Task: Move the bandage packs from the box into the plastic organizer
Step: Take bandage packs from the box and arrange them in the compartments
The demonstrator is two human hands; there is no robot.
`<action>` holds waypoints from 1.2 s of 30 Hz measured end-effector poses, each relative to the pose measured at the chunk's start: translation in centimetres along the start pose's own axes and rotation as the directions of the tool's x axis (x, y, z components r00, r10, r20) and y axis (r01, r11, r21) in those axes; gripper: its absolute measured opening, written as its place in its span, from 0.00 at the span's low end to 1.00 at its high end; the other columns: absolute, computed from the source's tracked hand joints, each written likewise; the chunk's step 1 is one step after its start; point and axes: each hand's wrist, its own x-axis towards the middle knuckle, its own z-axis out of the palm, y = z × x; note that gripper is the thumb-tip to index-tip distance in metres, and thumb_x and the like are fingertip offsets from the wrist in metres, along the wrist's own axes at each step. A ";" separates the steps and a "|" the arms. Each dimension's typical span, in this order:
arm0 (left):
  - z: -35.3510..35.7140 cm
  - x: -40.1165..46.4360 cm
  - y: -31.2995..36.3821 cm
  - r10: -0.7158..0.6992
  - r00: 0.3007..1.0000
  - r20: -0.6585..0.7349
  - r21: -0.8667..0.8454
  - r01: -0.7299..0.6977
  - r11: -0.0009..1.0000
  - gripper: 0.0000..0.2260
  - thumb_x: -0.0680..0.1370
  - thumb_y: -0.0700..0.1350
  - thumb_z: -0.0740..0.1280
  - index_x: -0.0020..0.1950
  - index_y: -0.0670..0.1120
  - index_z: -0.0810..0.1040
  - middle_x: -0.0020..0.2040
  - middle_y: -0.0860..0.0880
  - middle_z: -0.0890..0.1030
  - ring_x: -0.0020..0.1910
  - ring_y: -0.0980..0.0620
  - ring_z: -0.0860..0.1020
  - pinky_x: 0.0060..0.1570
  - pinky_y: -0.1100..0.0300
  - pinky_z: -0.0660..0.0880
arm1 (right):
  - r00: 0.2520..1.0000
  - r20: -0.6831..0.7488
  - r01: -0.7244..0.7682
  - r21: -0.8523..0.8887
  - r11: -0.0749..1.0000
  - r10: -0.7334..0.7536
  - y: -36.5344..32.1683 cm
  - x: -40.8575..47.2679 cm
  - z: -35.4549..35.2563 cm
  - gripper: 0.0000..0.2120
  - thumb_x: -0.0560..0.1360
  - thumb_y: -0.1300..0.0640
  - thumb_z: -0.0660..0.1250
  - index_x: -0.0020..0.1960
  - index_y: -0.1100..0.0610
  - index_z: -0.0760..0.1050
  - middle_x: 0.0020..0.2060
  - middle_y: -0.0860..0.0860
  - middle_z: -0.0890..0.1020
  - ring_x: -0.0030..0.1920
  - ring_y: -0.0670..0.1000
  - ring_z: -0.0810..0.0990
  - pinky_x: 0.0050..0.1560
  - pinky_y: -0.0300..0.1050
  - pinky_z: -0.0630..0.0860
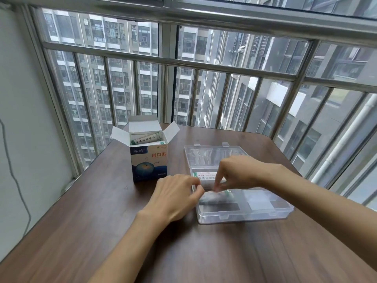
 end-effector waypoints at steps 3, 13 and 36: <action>0.1 0.0 0.0 0.011 0.999 -0.037 0.027 -0.010 1.000 0.14 0.78 0.54 0.56 0.45 0.50 0.78 0.45 0.50 0.81 0.41 0.48 0.74 0.37 0.56 0.64 | 0.973 0.011 -0.230 0.110 0.967 0.230 0.2 -0.2 -0.2 0.12 0.71 0.47 0.72 0.49 0.52 0.83 0.42 0.46 0.83 0.39 0.48 0.77 0.32 0.39 0.68; 0.3 0.2 0.1 0.032 0.999 -0.004 0.072 -0.031 0.997 0.16 0.79 0.54 0.54 0.49 0.52 0.81 0.44 0.49 0.82 0.42 0.47 0.78 0.39 0.56 0.68 | 0.871 0.331 -0.434 0.175 0.884 0.362 -1.3 1.4 -0.4 0.10 0.76 0.55 0.67 0.40 0.60 0.77 0.28 0.49 0.74 0.28 0.46 0.69 0.32 0.37 0.68; -3.9 5.2 3.8 -0.298 0.734 0.610 0.170 0.246 0.954 0.09 0.79 0.43 0.62 0.57 0.43 0.76 0.36 0.47 0.83 0.44 0.50 0.84 0.52 0.57 0.79 | 0.764 0.504 -0.508 0.085 0.857 0.403 -1.3 1.6 -1.1 0.16 0.79 0.54 0.61 0.34 0.58 0.68 0.19 0.46 0.72 0.27 0.47 0.65 0.28 0.35 0.62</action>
